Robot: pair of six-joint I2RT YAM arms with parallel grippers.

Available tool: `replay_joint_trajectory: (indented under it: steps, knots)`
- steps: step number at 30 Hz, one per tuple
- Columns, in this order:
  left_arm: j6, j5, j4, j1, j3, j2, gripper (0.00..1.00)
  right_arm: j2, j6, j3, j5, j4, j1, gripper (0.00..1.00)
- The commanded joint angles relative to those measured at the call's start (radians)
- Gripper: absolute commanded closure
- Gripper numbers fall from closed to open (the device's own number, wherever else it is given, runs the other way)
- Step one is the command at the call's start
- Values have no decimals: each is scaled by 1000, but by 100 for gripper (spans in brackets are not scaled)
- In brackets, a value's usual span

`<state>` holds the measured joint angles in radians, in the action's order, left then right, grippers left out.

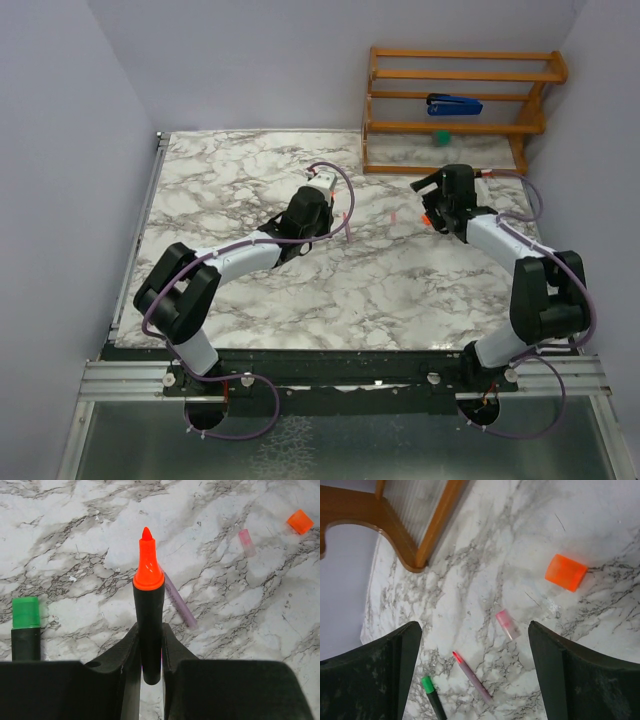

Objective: Insert the pens into the pen caps

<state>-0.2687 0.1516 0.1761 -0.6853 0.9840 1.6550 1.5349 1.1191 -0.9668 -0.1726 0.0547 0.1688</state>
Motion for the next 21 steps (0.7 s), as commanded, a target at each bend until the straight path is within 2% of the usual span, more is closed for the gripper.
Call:
replay_joint_trajectory:
  steps: [1, 11, 21]
  knots:
    - [22, 6, -11, 1, -10, -20, 100, 58, 129, 50, 59, -45, -1, 8]
    - [32, -4, -19, 1, 0, -8, 100, 159, 196, 41, 49, -104, -2, 8]
    - [46, 0, -41, 6, 25, -2, 100, 233, 227, 0, 19, -59, -19, 8]
